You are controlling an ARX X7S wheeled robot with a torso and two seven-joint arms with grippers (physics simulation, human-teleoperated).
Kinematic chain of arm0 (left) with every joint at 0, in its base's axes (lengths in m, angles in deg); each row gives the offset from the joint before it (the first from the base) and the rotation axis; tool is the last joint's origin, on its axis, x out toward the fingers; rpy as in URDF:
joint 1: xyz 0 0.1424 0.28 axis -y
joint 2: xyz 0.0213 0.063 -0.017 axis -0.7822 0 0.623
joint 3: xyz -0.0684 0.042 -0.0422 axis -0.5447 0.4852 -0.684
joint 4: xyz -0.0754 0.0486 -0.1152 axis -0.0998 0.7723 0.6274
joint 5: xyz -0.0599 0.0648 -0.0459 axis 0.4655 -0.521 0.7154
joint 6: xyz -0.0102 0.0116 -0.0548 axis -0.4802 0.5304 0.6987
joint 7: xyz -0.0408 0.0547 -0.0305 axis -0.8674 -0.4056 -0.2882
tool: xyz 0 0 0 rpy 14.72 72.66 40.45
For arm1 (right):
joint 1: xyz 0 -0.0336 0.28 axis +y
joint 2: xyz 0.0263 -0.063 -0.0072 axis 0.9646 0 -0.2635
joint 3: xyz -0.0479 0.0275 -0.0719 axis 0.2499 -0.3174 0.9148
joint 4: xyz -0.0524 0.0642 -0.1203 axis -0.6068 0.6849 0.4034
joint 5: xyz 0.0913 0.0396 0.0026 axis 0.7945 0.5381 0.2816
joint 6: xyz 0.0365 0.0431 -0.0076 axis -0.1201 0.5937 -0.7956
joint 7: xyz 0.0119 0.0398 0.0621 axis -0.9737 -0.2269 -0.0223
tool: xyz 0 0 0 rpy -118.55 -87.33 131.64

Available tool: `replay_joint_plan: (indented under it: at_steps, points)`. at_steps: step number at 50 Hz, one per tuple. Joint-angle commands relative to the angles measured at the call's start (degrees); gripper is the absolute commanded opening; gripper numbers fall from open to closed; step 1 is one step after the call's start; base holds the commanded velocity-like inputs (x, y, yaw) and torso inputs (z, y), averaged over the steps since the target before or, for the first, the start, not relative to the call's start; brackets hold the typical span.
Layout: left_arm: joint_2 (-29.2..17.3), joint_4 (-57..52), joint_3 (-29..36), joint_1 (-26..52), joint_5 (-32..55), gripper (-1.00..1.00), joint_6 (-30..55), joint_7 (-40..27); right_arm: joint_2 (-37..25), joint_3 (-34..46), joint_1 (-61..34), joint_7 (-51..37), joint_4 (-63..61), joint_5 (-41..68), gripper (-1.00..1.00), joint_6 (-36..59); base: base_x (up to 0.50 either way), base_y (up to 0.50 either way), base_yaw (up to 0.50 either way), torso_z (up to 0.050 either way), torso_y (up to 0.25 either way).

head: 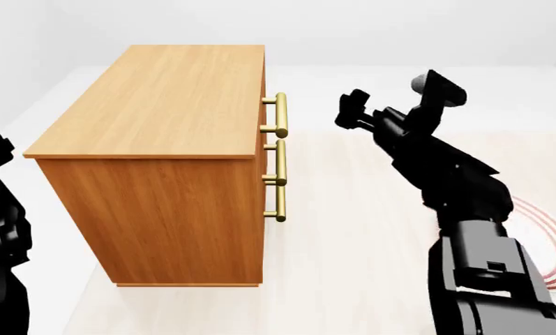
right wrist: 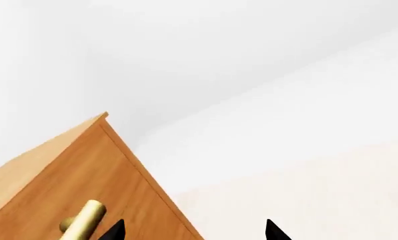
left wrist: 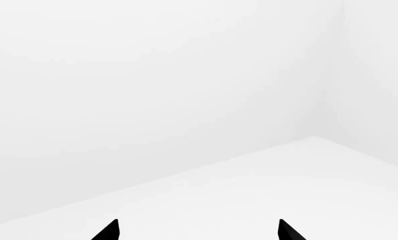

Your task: Open the top drawer of the cabinet and put the bowl in it.

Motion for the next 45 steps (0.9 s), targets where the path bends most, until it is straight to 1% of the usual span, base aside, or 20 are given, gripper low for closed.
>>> replay_joint_plan:
  at_steps: [1,3,10,18,34,37,45]
  points:
    - [0.07,0.00,0.14,-0.22,-0.01,1.00,-0.08,-0.20,3.73,-3.21,-5.59,9.46,17.68,4.53,1.00,-5.10,0.00,0.00,0.00,0.000,0.000]
    - [0.11,0.00,0.19,-0.21,-0.02,1.00,-0.02,-0.18,3.93,-4.04,-6.80,10.70,20.50,4.94,1.00,-5.88,0.00,0.00,0.00,0.000,0.000]
    - [0.00,0.01,0.38,-0.12,-0.06,1.00,0.14,-0.19,4.37,-8.89,-7.59,12.68,20.77,5.94,1.00,-3.40,0.00,0.00,0.00,0.000,0.000]
    - [0.07,0.01,0.68,-0.41,-0.07,1.00,0.10,-0.25,5.18,-13.77,-7.84,14.76,20.80,4.22,1.00,-0.55,0.00,0.00,0.00,0.000,0.000]
    - [-0.12,0.01,1.26,-0.06,-0.10,1.00,0.27,-0.42,8.18,-24.58,-6.22,18.89,20.86,-4.41,1.00,3.14,0.00,0.00,0.00,0.000,0.000]
    - [-0.13,0.01,1.31,-0.03,-0.06,1.00,0.25,-0.39,8.24,-23.34,-5.71,18.84,20.87,-2.62,1.00,3.03,0.00,0.00,0.00,0.000,0.000]
    - [-0.18,0.01,1.32,-0.26,0.05,1.00,0.18,-0.32,8.24,-16.67,-4.45,17.85,20.87,4.76,1.00,1.40,0.00,0.00,0.00,0.000,0.000]
